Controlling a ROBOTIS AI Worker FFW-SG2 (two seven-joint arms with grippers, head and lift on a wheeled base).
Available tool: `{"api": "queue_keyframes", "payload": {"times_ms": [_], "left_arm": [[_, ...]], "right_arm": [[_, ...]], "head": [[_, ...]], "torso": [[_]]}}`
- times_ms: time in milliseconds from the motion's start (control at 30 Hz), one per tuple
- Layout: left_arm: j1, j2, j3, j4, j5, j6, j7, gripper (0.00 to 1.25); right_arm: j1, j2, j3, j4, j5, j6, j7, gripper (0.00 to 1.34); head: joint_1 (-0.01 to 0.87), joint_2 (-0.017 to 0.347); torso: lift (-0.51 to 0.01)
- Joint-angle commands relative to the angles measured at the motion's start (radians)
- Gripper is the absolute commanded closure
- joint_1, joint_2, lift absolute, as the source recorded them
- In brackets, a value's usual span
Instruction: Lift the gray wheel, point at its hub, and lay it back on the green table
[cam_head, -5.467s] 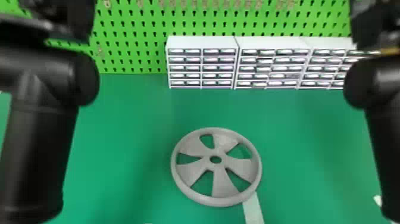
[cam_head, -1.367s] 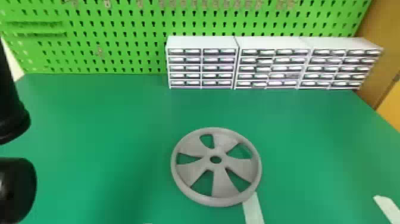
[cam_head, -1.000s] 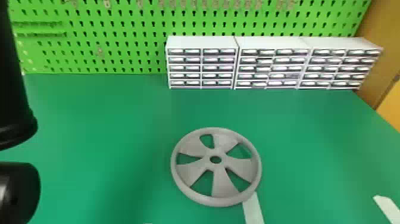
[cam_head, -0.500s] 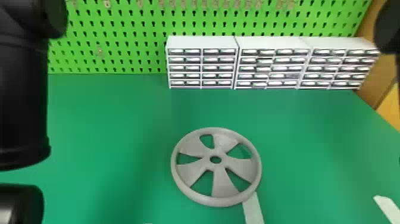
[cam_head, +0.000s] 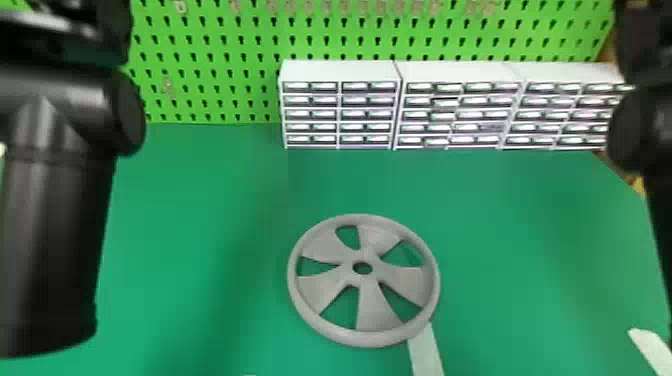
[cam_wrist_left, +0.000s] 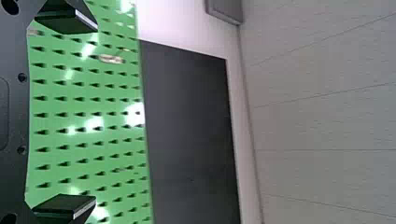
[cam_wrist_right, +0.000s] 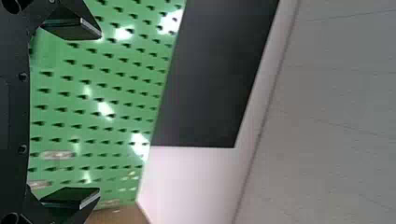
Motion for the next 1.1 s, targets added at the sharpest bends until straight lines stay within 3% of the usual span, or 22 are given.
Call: {"api": "queue_keyframes", "payload": {"times_ms": [0, 667, 1067], "left_arm": [[0.068, -0.005, 0.015, 0.000, 0.010, 0.022, 0.005, 0.04], [0.355, -0.031, 0.058, 0.003, 0.024, 0.086, -0.006, 0.07], [0.462, -0.060, 0.056, 0.003, 0.052, 0.086, -0.037, 0.09]], "right_arm": [[0.079, 0.010, -0.025, -0.001, -0.014, 0.012, 0.000, 0.12], [0.316, 0.110, -0.033, 0.023, -0.019, 0.039, 0.000, 0.12], [0.444, 0.133, -0.016, 0.017, -0.054, 0.043, 0.001, 0.13]], "head": [[0.692, 0.048], [0.692, 0.048], [0.692, 0.048]], "torso": [[-0.093], [-0.093], [-0.093]]}}
